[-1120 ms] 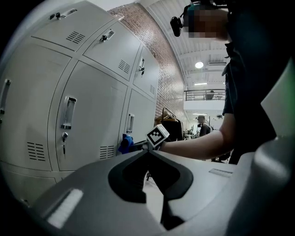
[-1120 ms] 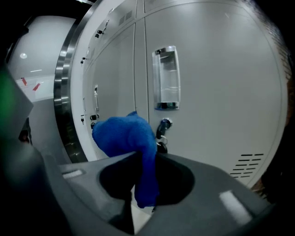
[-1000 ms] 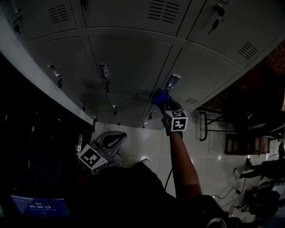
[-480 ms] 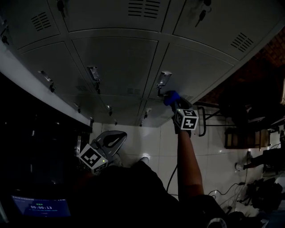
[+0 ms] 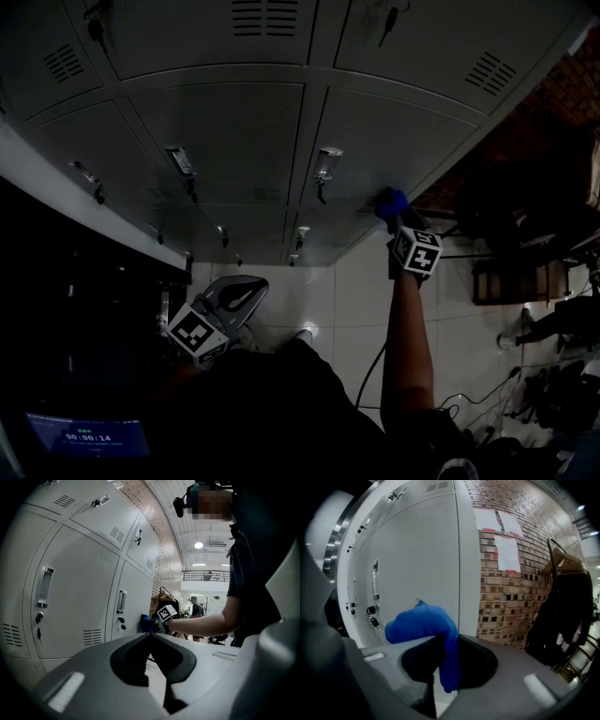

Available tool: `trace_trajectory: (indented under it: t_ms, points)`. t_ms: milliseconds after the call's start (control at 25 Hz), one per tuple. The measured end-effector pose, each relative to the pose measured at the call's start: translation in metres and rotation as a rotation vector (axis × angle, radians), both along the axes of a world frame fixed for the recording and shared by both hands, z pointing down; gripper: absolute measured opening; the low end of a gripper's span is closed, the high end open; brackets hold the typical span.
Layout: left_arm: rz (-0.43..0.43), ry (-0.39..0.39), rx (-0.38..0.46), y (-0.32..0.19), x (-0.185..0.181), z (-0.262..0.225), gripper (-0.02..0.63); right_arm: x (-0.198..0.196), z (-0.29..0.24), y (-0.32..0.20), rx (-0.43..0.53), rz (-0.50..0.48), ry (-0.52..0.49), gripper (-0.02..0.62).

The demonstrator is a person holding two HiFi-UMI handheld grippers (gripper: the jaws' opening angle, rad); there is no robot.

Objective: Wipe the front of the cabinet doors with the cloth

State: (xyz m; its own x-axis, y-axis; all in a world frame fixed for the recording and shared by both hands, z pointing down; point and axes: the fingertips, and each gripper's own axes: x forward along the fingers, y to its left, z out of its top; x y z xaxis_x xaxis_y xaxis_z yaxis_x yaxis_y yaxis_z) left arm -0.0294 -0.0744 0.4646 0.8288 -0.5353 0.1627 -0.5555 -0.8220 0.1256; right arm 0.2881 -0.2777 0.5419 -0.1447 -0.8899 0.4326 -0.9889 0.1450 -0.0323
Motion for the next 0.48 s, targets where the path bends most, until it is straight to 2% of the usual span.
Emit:
trace_trajectory:
  t_ms: [280,480]
  points:
    - [0.009,-0.002,-0.003,0.002,0.005,-0.002,0.003,0.039,-0.004,0.004,0.013,0.099,-0.022,0.072]
    - [0.014,0.003,-0.007,0.005,0.005,0.000,0.003,0.046,-0.005,0.013,0.016,0.117,-0.049,0.072]
